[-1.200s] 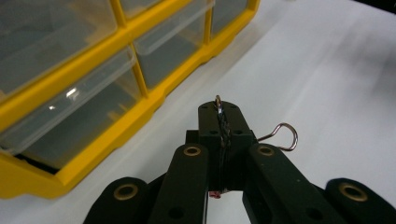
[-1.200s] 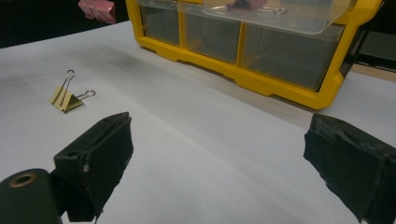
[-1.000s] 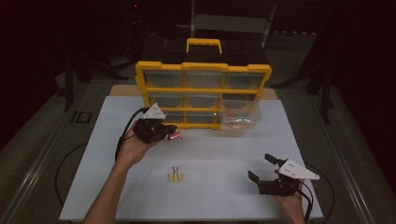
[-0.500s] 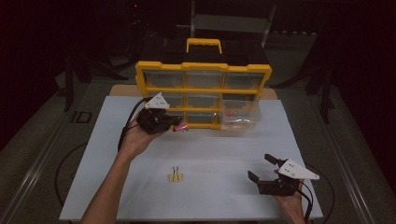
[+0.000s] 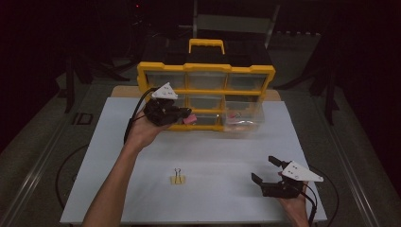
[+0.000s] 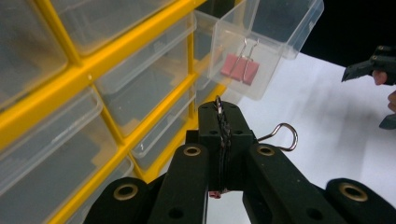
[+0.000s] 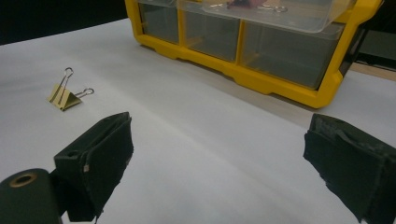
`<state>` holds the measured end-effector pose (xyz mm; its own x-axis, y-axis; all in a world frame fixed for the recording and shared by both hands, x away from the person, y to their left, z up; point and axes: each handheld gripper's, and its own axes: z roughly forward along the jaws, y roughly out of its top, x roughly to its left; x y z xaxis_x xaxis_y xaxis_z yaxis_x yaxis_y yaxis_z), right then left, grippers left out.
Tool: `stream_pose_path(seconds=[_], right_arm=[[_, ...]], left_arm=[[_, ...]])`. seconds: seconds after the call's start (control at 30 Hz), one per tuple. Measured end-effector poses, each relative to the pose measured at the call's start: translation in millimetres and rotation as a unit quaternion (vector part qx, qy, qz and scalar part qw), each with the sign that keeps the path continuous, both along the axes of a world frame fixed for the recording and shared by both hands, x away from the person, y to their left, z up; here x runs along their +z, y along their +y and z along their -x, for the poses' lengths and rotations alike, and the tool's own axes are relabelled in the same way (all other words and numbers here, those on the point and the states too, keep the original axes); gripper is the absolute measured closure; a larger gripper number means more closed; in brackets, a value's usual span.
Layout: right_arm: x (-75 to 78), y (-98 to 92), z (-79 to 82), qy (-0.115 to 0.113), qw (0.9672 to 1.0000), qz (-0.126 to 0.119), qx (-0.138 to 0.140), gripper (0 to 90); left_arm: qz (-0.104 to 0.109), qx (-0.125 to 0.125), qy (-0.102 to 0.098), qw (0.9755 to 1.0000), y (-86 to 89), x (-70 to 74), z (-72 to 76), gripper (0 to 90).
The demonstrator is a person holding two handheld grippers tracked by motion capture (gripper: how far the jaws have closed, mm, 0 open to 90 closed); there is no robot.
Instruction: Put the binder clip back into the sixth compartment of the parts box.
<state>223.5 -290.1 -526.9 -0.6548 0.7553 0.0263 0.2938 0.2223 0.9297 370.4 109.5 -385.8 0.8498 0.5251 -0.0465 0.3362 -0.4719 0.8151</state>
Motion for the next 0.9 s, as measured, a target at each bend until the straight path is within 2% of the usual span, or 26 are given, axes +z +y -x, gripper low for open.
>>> stream_pose_path(seconds=[0.17,0.57,0.67,0.9], right_arm=[[-0.2,0.1,-0.2,0.0,1.0,0.0,0.0,7.6],[-0.5,-0.3,-0.6,0.003,1.0,0.001,-0.003,7.6],[-0.6,-0.5,-0.7,0.003,1.0,0.001,-0.003,7.6],[-0.7,-0.1,-0.6,0.003,1.0,0.001,-0.003,7.6]], left_arm=[[0.007,-0.004,-0.001,1.0,-7.3,6.5,-5.4,89.9],[0.003,-0.017,-0.011,0.9998,-25.5,24.4,-14.7,89.9],[0.011,-0.019,-0.012,0.9997,-28.4,29.7,-16.5,89.9],[0.006,-0.028,-0.019,0.9994,-40.8,39.9,-21.9,89.9]])
